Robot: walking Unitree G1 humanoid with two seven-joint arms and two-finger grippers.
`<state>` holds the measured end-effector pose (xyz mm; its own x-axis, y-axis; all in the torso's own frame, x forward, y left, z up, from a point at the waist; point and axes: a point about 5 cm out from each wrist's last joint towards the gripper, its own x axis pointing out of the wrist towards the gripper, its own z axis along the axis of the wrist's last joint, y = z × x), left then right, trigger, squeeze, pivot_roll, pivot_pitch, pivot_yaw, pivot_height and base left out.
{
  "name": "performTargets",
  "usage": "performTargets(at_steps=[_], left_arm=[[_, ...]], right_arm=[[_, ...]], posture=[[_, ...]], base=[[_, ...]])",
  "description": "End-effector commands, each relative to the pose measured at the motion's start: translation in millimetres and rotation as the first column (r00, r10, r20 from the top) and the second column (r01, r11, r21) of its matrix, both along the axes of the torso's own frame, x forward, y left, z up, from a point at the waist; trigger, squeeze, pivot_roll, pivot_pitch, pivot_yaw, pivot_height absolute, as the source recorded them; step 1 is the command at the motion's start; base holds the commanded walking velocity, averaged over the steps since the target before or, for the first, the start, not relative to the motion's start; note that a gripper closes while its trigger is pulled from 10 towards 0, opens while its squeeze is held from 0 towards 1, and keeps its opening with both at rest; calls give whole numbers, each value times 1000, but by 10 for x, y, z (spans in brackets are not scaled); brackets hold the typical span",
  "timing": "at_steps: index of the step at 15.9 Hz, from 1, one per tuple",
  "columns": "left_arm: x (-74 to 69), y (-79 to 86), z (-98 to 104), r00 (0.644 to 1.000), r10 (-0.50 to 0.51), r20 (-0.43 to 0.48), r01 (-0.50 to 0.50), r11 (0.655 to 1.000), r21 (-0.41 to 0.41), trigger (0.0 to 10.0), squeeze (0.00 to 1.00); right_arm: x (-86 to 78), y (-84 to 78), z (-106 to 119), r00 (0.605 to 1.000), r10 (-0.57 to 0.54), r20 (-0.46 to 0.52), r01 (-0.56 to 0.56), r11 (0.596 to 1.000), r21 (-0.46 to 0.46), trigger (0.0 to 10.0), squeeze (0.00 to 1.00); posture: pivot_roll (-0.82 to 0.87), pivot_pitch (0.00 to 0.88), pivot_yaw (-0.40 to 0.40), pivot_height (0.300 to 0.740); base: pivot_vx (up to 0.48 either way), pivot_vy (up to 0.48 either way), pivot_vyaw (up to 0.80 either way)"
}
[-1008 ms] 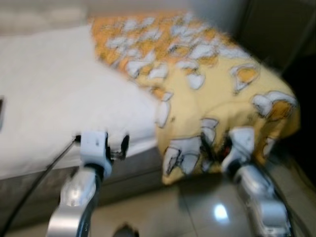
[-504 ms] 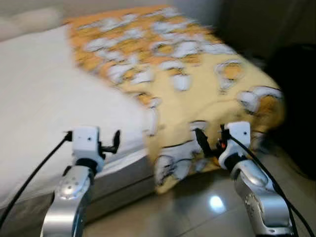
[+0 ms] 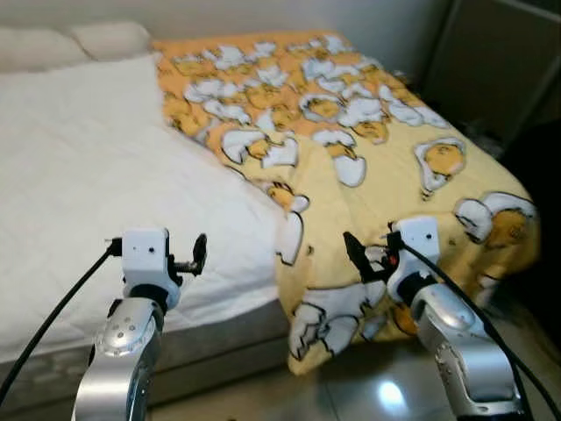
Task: Clean up the room
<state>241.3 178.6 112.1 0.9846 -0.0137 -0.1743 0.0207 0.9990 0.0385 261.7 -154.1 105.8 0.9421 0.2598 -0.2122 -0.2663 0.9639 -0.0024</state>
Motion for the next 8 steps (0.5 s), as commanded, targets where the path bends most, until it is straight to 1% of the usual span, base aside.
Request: performTargets(at_steps=[1,2,4,6,8], left_arm=[[28,-67,37,1000,-22,22,22,1000,1,10000,0],[35,-75,43,999,-29,24,28,1000,7,10000,0],[39,-97,44,999,-45,22,44,999,10,10000,0],[31,-135,30,997,-79,10,79,997,3,10000,0],[7,-198,-8,991,-136,-16,136,991,-1,10000,0]], right_arm=[[-1,-33,9,1000,5,-1,-5,1000,-22,10000,0],[-4,-36,6,1000,10,-2,-10,999,-37,10000,0],[-1,-84,-35,999,-37,-35,37,999,0,10000,0],[5,-104,-43,998,-46,-35,46,999,-18,10000,0],[20,-158,-77,995,-90,-51,87,994,-60,10000,0]], posture=[[-31,0,-1,740],[-29,0,-2,740],[-28,0,0,740],[-30,0,3,740],[-30,0,5,740]], base=[[266,0,800],[262,0,800],[264,0,0],[257,0,0],[0,0,0]])
